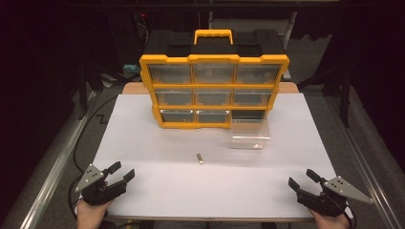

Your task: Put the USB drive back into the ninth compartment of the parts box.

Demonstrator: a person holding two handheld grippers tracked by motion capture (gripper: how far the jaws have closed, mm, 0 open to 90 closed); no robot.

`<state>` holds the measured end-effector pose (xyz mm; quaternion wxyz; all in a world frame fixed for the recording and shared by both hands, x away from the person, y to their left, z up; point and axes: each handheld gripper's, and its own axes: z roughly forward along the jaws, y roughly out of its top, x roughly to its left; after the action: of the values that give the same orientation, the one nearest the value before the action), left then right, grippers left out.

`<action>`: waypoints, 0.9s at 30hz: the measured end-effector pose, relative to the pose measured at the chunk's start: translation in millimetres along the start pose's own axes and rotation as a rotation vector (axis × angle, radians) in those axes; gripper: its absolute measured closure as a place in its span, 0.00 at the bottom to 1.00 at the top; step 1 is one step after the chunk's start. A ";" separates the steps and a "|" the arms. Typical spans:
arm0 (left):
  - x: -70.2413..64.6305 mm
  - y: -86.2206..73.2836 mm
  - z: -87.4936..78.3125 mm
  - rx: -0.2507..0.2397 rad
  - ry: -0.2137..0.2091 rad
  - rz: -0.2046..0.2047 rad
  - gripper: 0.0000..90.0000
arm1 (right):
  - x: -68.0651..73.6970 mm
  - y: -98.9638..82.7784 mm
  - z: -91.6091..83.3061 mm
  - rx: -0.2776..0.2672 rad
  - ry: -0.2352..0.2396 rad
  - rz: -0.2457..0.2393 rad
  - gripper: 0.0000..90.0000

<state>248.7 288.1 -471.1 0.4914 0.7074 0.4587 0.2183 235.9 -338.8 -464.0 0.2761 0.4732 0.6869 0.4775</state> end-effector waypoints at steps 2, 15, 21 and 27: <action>0.1 0.0 0.1 0.000 0.001 -0.001 0.40 | 0.1 0.2 -0.5 -0.003 0.002 0.001 0.27; -0.2 0.2 1.2 0.000 0.000 0.000 0.39 | 1.5 1.9 0.8 -0.015 0.002 0.006 0.27; 0.1 0.3 2.2 0.004 -0.002 0.001 0.39 | 5.8 4.0 2.7 -0.021 -0.001 -0.008 0.27; -0.3 0.3 2.7 0.006 -0.001 0.003 0.39 | 8.7 5.8 4.4 -0.029 0.004 -0.019 0.27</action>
<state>250.7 286.5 -471.9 0.4892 0.7095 0.4583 0.2174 238.3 -328.5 -459.8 0.2861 0.4616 0.6851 0.4855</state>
